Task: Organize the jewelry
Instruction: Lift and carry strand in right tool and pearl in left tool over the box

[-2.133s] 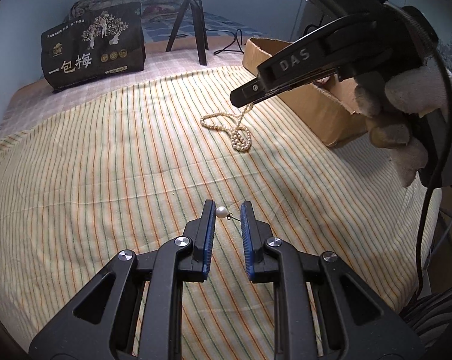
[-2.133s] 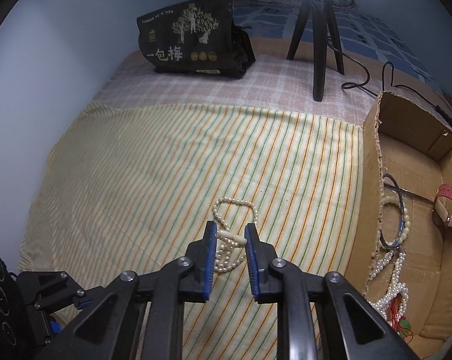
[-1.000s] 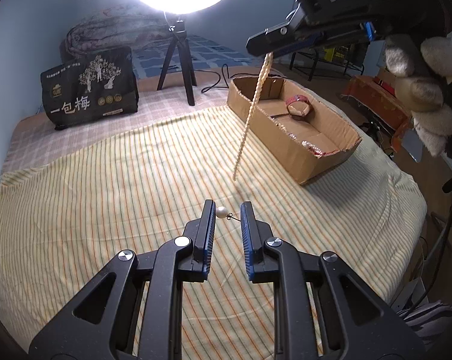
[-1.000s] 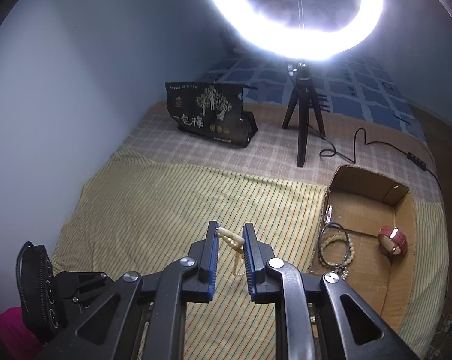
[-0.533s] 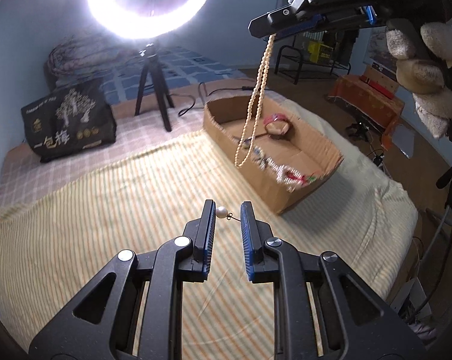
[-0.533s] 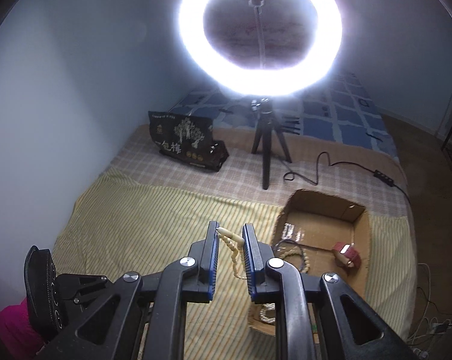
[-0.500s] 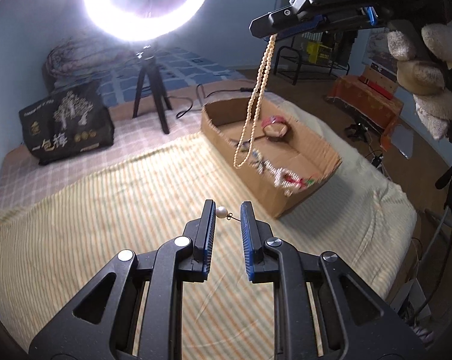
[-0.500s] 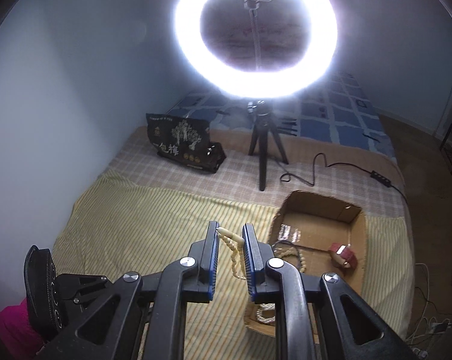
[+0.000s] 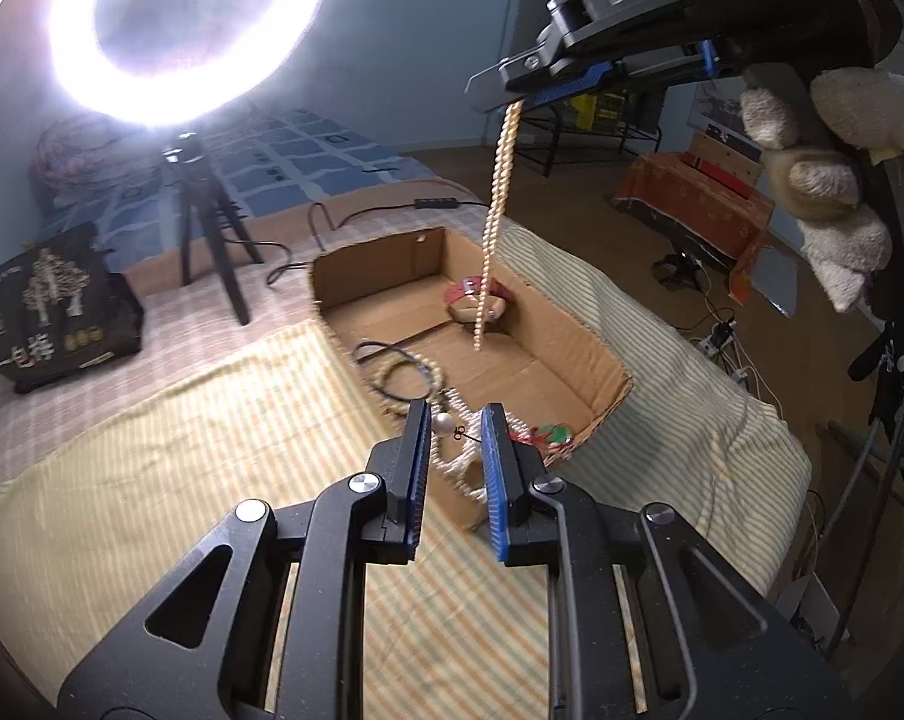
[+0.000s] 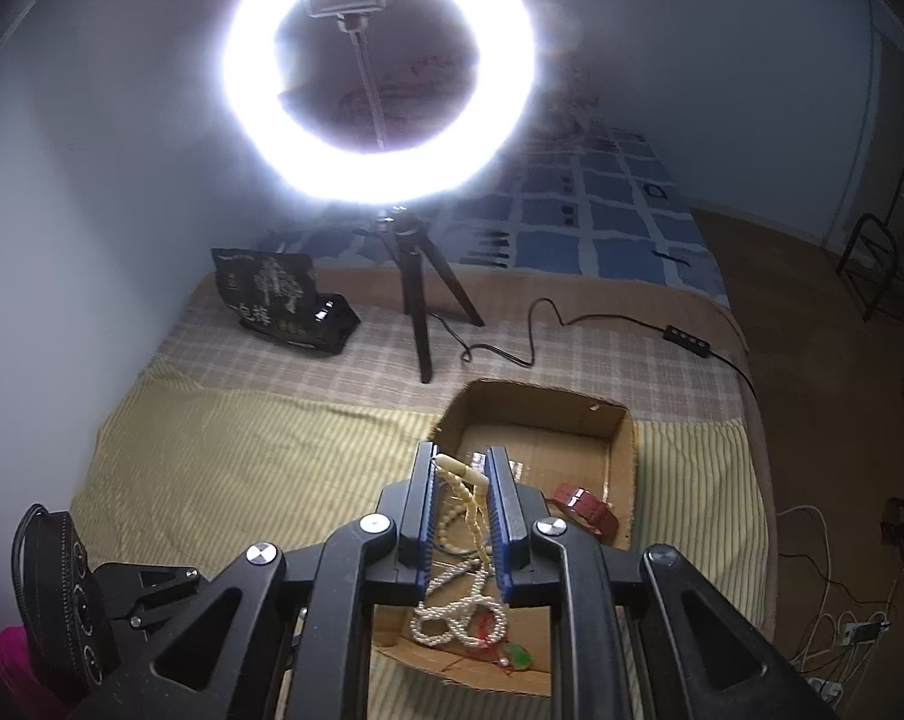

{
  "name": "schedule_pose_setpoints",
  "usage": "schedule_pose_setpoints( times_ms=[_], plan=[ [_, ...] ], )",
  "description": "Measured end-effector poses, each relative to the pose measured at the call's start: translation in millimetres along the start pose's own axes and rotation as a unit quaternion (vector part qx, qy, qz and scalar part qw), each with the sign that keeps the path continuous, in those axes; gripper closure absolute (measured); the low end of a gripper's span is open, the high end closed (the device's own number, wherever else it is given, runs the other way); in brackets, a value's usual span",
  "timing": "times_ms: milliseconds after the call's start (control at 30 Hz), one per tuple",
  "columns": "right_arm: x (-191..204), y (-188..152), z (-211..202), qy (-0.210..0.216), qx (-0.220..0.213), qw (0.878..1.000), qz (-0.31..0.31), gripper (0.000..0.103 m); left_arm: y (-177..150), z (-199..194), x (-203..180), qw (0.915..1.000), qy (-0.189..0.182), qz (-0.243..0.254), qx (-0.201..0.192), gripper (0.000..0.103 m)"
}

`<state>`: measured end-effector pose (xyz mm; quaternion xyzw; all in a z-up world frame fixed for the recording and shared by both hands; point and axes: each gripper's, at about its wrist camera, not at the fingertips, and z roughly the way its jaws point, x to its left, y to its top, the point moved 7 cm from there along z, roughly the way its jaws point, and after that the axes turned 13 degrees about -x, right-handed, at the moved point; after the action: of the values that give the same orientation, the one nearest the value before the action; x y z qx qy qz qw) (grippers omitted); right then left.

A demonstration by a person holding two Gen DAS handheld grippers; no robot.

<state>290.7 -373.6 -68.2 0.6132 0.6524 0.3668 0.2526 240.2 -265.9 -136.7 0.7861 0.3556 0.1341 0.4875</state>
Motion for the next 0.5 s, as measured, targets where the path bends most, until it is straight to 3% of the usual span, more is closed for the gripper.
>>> schedule_pose_setpoints(
  times_ms=[500],
  plan=[
    [-59, -28, 33, -0.015, 0.023, 0.998, 0.049, 0.089, -4, 42, -26, 0.9997, -0.015, 0.009, 0.017, 0.087]
  ],
)
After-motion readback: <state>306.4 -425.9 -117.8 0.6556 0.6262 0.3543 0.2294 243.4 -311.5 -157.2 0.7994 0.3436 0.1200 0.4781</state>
